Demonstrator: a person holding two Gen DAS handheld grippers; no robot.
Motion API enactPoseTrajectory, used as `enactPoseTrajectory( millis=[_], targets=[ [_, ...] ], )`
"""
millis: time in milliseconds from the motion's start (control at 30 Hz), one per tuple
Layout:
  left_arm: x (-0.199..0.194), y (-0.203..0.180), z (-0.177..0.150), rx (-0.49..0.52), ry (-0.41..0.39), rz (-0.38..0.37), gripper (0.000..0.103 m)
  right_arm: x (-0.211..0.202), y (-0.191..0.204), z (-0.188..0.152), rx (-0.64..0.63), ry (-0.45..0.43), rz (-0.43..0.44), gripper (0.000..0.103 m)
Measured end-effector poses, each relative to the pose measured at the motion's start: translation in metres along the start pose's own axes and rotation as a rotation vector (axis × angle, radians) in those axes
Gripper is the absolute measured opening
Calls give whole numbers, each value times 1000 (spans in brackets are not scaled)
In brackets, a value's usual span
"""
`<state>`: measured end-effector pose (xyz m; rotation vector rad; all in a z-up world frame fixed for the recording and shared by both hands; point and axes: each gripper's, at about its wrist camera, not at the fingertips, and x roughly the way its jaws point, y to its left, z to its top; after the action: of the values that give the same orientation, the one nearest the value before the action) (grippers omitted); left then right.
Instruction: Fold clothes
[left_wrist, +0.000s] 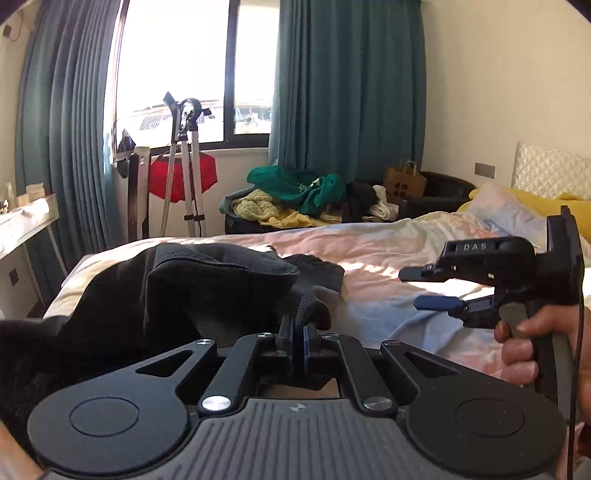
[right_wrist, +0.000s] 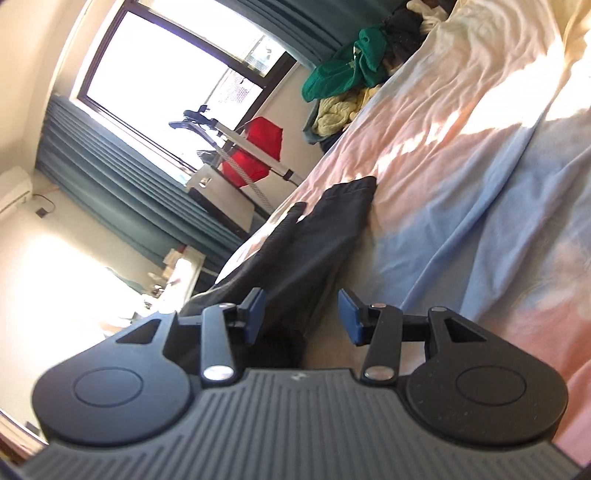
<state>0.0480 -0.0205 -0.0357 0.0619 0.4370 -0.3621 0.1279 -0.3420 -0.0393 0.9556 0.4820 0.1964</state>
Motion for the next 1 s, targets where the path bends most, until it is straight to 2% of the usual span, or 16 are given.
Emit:
enactPoseTrajectory(
  millis=[100, 233, 367, 500, 633, 733, 800, 1000],
  targets=[
    [-11, 24, -20, -132, 16, 29, 5, 12, -8, 2, 70, 22, 57, 48],
    [-17, 53, -23, -304, -1, 44, 5, 57, -30, 17, 149, 53, 53, 48],
    [-19, 69, -21, -341, -36, 62, 6, 113, -59, 38, 195, 104, -5, 48],
    [-16, 87, -25, -409, -34, 73, 6, 155, -78, 59, 257, 65, 49, 47],
    [-7, 96, -23, -419, -32, 86, 6, 201, -81, 73, 239, 75, 17, 43],
    [3, 99, -23, -421, -31, 89, 6, 216, -88, 69, 221, 31, 0, 25],
    [10, 99, -23, -420, -26, 89, 6, 218, -92, 69, 246, 9, 19, 11],
    [23, 88, -23, -359, -28, 60, 6, 184, -69, 93, 189, -158, 44, 7]
  ],
)
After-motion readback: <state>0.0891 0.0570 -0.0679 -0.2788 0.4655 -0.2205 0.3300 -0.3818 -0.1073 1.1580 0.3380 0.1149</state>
